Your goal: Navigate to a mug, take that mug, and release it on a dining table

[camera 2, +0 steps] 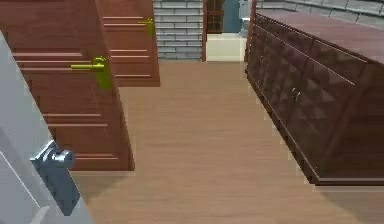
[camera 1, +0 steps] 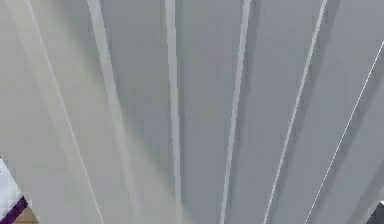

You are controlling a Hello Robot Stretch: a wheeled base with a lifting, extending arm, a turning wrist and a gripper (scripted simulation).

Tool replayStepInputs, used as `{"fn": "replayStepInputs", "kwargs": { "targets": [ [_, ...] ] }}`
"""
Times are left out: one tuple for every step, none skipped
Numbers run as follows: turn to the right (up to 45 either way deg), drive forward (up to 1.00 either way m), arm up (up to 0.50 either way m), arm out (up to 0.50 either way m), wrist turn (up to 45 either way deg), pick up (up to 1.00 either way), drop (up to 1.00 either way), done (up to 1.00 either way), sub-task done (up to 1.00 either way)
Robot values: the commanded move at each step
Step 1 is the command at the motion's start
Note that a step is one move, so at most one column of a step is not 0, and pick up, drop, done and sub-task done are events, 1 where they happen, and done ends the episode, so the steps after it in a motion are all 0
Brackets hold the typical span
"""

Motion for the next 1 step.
{"fn": "replayStepInputs", "kwargs": {
  "targets": [
    [-45.0, 0.0, 0.0, 0.0, 0.0, 0.0, 0.0, 0.0, 0.0]
  ]
}}
